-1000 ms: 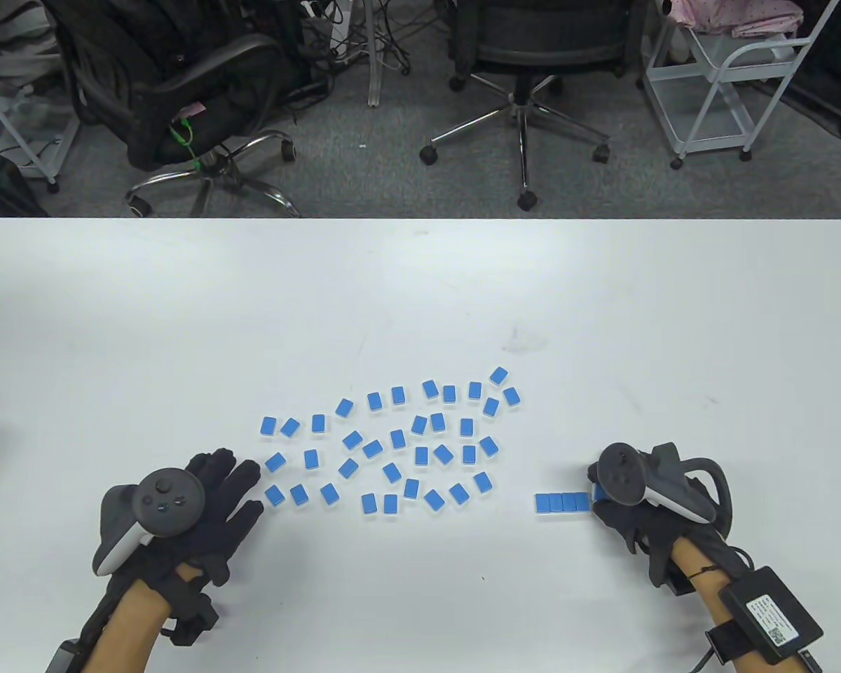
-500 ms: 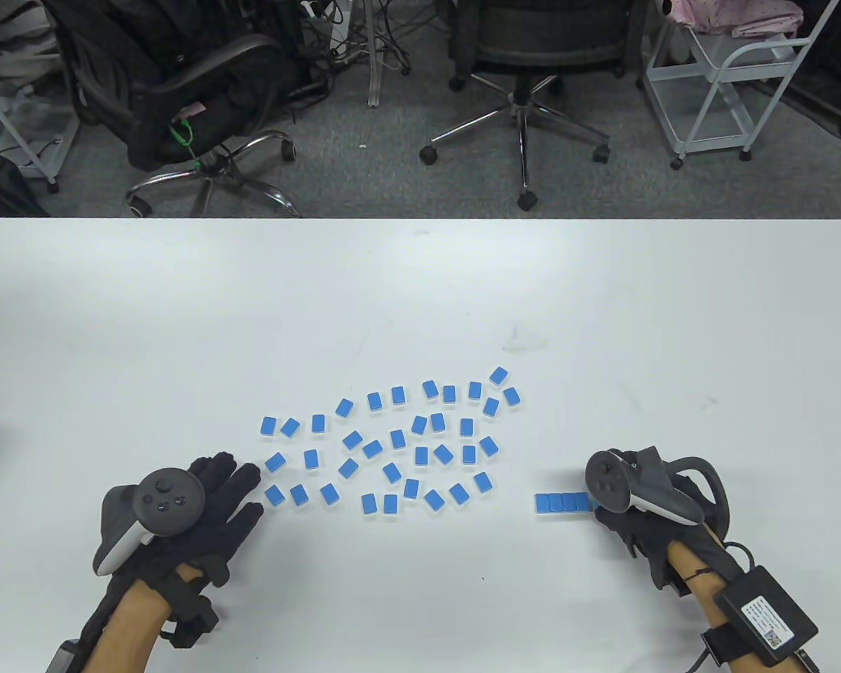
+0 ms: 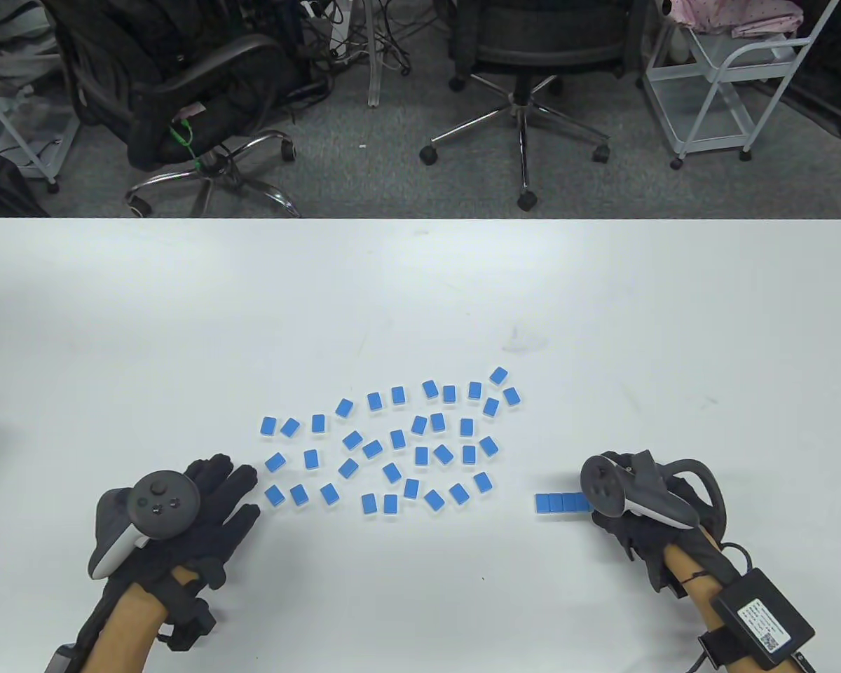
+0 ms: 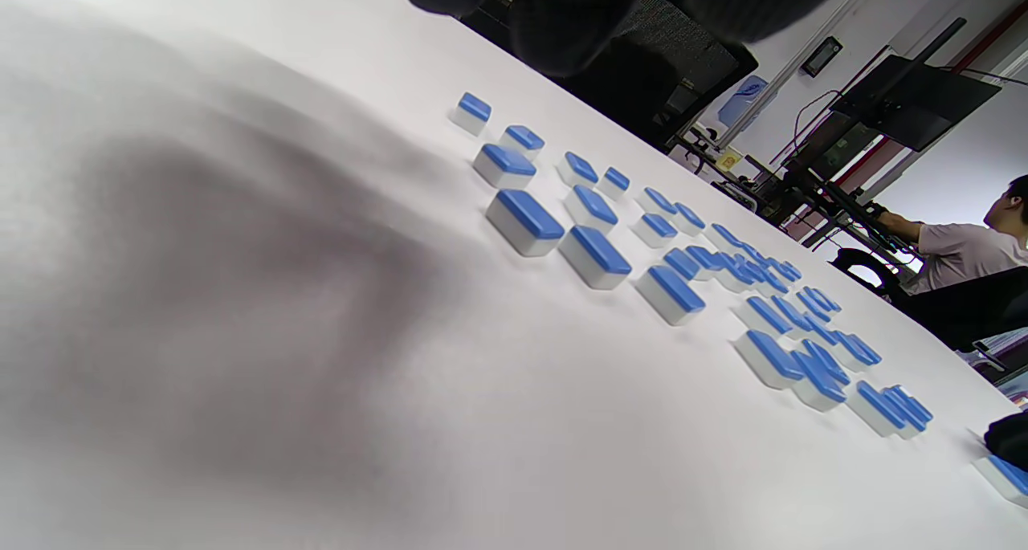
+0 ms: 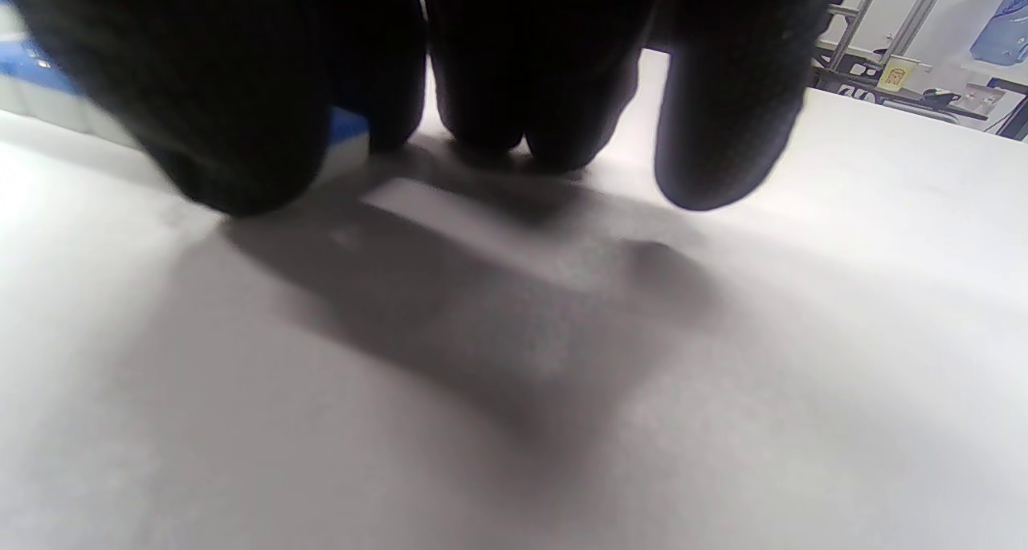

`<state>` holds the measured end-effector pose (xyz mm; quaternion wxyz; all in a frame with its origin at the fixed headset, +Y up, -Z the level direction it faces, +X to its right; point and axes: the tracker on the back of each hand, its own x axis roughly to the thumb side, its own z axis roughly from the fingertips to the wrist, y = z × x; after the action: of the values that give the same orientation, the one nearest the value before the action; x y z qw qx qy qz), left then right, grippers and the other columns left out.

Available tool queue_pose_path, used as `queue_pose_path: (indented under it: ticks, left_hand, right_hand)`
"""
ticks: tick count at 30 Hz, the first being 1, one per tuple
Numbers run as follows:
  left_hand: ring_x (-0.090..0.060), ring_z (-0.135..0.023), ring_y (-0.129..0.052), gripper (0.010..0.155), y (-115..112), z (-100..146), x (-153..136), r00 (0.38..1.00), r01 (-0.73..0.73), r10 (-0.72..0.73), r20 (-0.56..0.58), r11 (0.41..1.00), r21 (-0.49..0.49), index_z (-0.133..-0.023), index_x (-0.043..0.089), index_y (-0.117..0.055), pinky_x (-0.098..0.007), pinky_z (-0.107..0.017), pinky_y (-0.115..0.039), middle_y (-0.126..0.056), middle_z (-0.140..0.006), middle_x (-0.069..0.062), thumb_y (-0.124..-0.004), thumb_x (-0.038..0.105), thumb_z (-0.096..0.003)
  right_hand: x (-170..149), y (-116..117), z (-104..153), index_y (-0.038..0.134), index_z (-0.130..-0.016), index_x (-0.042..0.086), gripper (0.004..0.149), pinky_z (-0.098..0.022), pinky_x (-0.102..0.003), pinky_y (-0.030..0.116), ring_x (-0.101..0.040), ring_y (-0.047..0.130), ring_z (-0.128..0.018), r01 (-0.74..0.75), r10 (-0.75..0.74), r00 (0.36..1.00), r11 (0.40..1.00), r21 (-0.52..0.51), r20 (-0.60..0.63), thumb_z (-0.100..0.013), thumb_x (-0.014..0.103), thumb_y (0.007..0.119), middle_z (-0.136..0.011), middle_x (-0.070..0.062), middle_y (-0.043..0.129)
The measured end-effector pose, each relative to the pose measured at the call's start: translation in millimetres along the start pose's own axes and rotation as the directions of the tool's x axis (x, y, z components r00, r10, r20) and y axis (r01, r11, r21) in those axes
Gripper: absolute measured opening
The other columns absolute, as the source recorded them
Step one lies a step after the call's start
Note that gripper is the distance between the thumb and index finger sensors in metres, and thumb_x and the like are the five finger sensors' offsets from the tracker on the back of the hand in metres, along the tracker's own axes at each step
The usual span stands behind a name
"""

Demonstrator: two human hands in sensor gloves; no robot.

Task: Build mahjong tile wall

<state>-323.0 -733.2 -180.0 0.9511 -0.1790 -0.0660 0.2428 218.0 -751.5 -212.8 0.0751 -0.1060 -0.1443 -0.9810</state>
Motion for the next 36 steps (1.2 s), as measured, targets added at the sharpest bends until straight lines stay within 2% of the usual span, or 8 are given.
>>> queue_pose_path:
  ticks: [7, 11, 16, 18, 20, 23, 30, 36]
  left_hand:
    - [-0.036, -0.112, -0.02, 0.068, 0, 1, -1, 1.0, 0.0, 0.0, -0.001, 1.0, 0.003, -0.113, 0.033, -0.047, -0.066, -0.077, -0.023, -0.025, -0.121, -0.004, -0.057, 0.059, -0.0509]
    - [-0.036, -0.112, -0.02, 0.068, 1, 1, -1, 1.0, -0.002, 0.002, -0.002, 1.0, 0.004, -0.113, 0.032, -0.047, -0.066, -0.077, -0.023, -0.025, -0.121, -0.004, -0.057, 0.059, -0.0509]
    - [-0.036, -0.112, -0.02, 0.068, 3, 3, -2, 1.0, -0.005, 0.005, 0.001, 1.0, 0.021, -0.113, 0.032, -0.047, -0.067, -0.077, -0.023, -0.025, -0.121, -0.004, -0.057, 0.059, -0.051]
    - [-0.036, -0.112, -0.02, 0.068, 3, 3, -2, 1.0, -0.006, 0.006, 0.004, 1.0, 0.025, -0.113, 0.032, -0.046, -0.067, -0.077, -0.023, -0.025, -0.121, -0.004, -0.057, 0.059, -0.051]
    - [-0.036, -0.112, -0.021, 0.068, 3, 3, -2, 1.0, -0.009, 0.009, 0.007, 1.0, 0.029, -0.112, 0.033, -0.046, -0.067, -0.077, -0.023, -0.026, -0.121, -0.004, -0.057, 0.059, -0.0509]
    - [-0.036, -0.112, -0.021, 0.068, 4, 3, -2, 1.0, -0.01, 0.01, 0.009, 1.0, 0.027, -0.113, 0.032, -0.046, -0.067, -0.077, -0.023, -0.026, -0.121, -0.004, -0.057, 0.059, -0.051]
    - [-0.036, -0.112, -0.022, 0.068, 5, 2, 0, 1.0, -0.005, 0.004, 0.027, 0.999, 0.038, -0.113, 0.032, -0.047, -0.067, -0.077, -0.024, -0.027, -0.121, -0.004, -0.057, 0.059, -0.0509]
    - [-0.037, -0.112, -0.022, 0.068, 6, 4, 0, 1.0, -0.004, 0.003, 0.03, 0.999, 0.036, -0.113, 0.032, -0.047, -0.067, -0.077, -0.024, -0.027, -0.121, -0.004, -0.057, 0.059, -0.0509]
  right_hand:
    - [1, 0, 1, 0.071, -0.086, 0.031, 0.057, -0.059, -0.058, 0.08, -0.033, 0.076, -0.095, -0.006, 0.006, 1.0, 1.0, 0.005, -0.002, -0.034, 0.045, 0.089, -0.103, -0.003, 0.068]
    - [0, 0, 2, 0.066, -0.091, 0.032, 0.063, -0.061, -0.058, 0.077, -0.033, 0.073, -0.096, -0.001, 0.002, 1.0, 0.999, 0.043, -0.009, -0.034, 0.048, 0.086, -0.106, -0.003, 0.065]
    - [-12, -5, 5, 0.063, -0.093, 0.032, 0.062, -0.067, -0.057, 0.07, -0.033, 0.074, -0.096, 0.125, -0.123, 0.992, 0.991, 0.057, -0.028, -0.036, 0.046, 0.083, -0.105, -0.003, 0.067]
    - [-15, -11, 8, 0.064, -0.093, 0.032, 0.06, -0.07, -0.058, 0.064, -0.033, 0.073, -0.096, 0.136, -0.135, 0.99, 0.991, 0.004, -0.048, -0.037, 0.047, 0.082, -0.104, -0.003, 0.069]
    - [-11, -20, 11, 0.067, -0.091, 0.033, 0.058, -0.071, -0.058, 0.062, -0.033, 0.077, -0.093, 0.113, -0.118, 0.992, 0.989, -0.097, -0.053, -0.036, 0.047, 0.082, -0.1, -0.002, 0.076]
    - [13, -32, 13, 0.072, -0.088, 0.032, 0.056, -0.069, -0.057, 0.064, -0.031, 0.084, -0.086, 0.05, -0.047, 0.999, 0.982, -0.182, 0.023, -0.036, 0.048, 0.083, -0.093, 0.0, 0.084]
    - [117, -43, 2, 0.075, -0.086, 0.03, 0.054, -0.068, -0.055, 0.067, -0.028, 0.09, -0.079, -0.198, 0.238, 0.959, 0.951, -0.238, 0.154, -0.035, 0.047, 0.083, -0.086, 0.001, 0.09]
    - [162, -42, -21, 0.073, -0.087, 0.029, 0.058, -0.069, -0.054, 0.067, -0.026, 0.092, -0.077, -0.339, 0.378, 0.917, 0.908, -0.248, 0.132, -0.033, 0.046, 0.087, -0.084, 0.003, 0.092]
